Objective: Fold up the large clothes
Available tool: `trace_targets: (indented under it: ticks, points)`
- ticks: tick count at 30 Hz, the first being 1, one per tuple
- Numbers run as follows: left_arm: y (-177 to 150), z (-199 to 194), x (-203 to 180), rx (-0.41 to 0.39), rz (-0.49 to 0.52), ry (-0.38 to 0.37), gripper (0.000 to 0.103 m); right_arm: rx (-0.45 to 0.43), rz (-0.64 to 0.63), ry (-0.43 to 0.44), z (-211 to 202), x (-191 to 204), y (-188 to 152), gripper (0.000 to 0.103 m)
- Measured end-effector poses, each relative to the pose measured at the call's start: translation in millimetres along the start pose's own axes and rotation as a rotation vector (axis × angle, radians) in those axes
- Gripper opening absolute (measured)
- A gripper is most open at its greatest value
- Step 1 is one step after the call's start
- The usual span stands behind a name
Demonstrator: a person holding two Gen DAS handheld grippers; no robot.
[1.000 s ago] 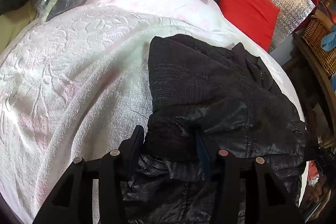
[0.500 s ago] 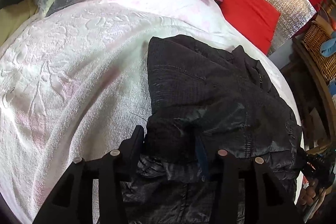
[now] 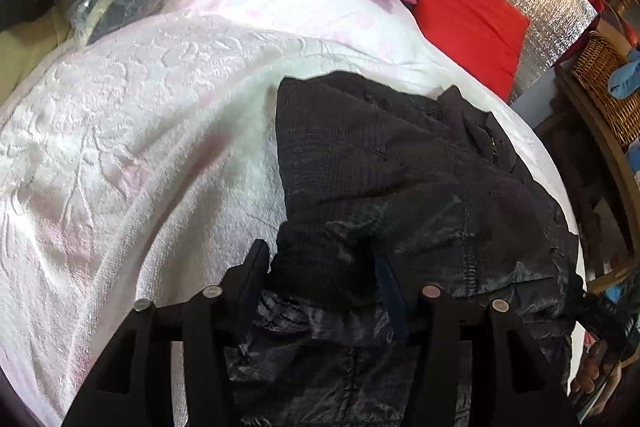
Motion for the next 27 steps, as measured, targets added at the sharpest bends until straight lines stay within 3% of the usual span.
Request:
trace_targets:
  ticks: [3,9,12,16,21,24,26,27]
  points:
    - [4,-2,-2,-0.024,0.009,0.013,0.041,-0.049,-0.014,0.002,-10,2,7,0.013]
    - [14,-15,-6,-0.092,0.083,0.054,0.037,-0.230,-0.035,-0.021,-54,-3,35,0.013]
    - [12,-13,-7,-0.088,0.140,0.088,0.037,-0.198,-0.020,-0.053,-50,-16,33,0.012]
    - [7,-4,-11,-0.055,0.162,0.110,0.038,-0.052,0.028,-0.093,-24,-38,18,0.015]
    - [8,-5,-8,-0.057,0.142,0.117,0.044,-0.044,0.130,0.029,-36,-36,25,0.018]
    - [8,-9,-9,-0.064,0.151,0.118,0.044,-0.077,0.129,0.023,-47,-35,29,0.029]
    - [10,-12,-12,-0.082,0.167,0.125,0.045,-0.137,0.112,0.025,-59,-34,35,0.052]
    - [11,-14,-13,-0.092,0.174,0.128,0.046,-0.164,0.107,0.034,-62,-30,39,0.080]
Point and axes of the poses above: each gripper's, at about its wrist camera, not at the fingertips, and z roughly the way its jaws point, x to its left, y to its top, the point moved 9 cm from there along z, roughly the way its jaws point, and after that the axes turned 11 degrees about -x, right-handed, at the moved point
